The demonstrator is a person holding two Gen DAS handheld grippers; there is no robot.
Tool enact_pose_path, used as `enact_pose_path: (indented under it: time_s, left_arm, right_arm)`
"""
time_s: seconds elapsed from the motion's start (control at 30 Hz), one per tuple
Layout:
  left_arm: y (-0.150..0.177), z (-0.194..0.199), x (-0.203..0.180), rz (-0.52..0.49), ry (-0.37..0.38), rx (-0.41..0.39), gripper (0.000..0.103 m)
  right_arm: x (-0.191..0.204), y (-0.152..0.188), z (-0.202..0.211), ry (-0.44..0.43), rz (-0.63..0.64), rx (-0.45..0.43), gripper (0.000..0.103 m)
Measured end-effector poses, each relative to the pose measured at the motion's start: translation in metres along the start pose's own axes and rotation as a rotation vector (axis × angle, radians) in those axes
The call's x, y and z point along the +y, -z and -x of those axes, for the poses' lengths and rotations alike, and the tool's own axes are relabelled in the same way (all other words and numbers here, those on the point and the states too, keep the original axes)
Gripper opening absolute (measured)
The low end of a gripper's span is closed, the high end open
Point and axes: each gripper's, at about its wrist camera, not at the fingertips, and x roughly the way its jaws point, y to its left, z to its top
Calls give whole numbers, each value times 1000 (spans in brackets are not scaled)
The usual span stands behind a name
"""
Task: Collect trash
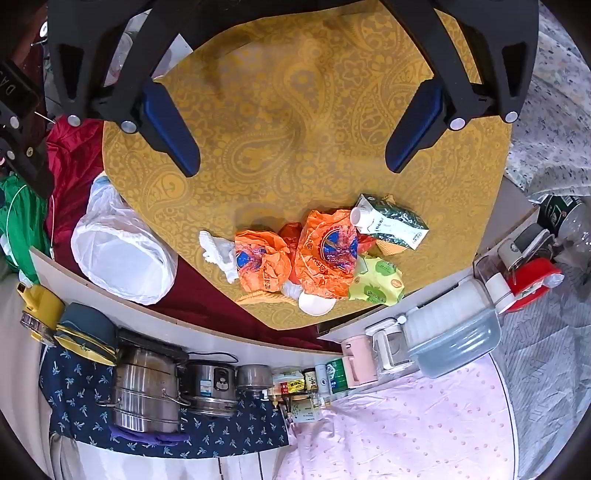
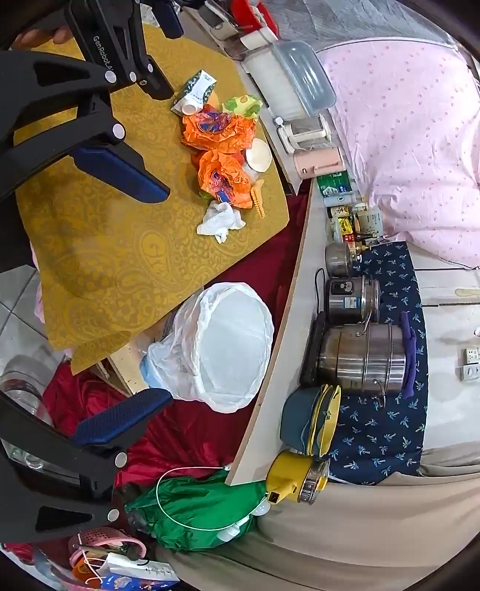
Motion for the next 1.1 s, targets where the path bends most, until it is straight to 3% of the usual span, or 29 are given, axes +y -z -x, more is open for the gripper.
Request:
enact_pose_path:
  time_s: [1.1]
  left_arm:
    - [-2,15,4,16,3,-26,96]
  right_arm:
    - [3,-4,9,-1,18,-4,96]
